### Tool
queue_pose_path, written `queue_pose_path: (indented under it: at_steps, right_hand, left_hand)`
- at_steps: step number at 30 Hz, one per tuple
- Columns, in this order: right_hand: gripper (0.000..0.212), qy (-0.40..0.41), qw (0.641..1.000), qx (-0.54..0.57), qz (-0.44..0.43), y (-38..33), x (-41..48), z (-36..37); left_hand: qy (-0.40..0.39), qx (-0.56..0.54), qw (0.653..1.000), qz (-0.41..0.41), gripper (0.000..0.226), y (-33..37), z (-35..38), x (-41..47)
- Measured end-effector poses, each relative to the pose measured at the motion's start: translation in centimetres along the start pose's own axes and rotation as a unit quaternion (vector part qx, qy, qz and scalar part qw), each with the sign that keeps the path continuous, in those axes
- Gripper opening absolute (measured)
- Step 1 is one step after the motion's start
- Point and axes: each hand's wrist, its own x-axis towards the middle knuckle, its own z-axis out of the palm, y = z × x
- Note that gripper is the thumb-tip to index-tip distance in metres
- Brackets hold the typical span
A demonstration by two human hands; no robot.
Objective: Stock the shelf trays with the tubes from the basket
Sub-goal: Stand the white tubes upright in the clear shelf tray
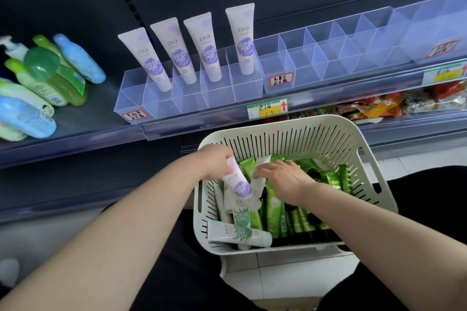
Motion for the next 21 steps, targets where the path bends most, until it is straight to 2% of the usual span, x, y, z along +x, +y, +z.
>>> queue_pose_path:
  at_steps: [4, 7, 10, 15, 17, 19, 21]
  right_hand:
    - [0.069, -0.065, 0.998, -0.014, 0.007, -0.1, 2.2, 0.0]
    - [0.048, -0.09, 0.996, -0.001, 0.016, 0.2, 2.8, 0.5]
    - [0.027, -0.079, 0.997, 0.025, -0.008, -0.4, 1.7, 0.6]
    - [0.03, -0.058, 0.996, -0.052, -0.042, -1.6, 0.6, 0.4]
    - [0.032, -0.083, 0.993, -0.067, -0.053, -2.0, 0.5, 0.4]
    - [0.029, -0.106, 0.993, -0.004, -0.045, -2.3, 0.4, 0.2]
    - [0.02, -0.057, 0.997, 0.052, -0.026, -2.2, 0.7, 0.1]
  left_hand:
    - [0.091, -0.056, 0.993, -0.043, 0.008, -0.6, -2.0, -0.1]
    - [0.119, -0.025, 0.99, -0.073, 0.004, -0.6, -2.4, -0.4]
    - [0.123, -0.004, 0.989, -0.086, 0.005, -0.7, -2.2, -0.4]
    - [0.119, -0.002, 0.989, -0.089, 0.003, -0.4, -2.2, 0.1]
    - [0.117, -0.001, 0.99, -0.077, 0.004, -0.1, -2.2, 0.5]
    - [0.118, 0.002, 0.991, -0.065, 0.004, 0.0, -2.0, 0.8]
    - [0.12, 0.008, 0.991, -0.056, 0.006, 0.0, -1.9, 0.8]
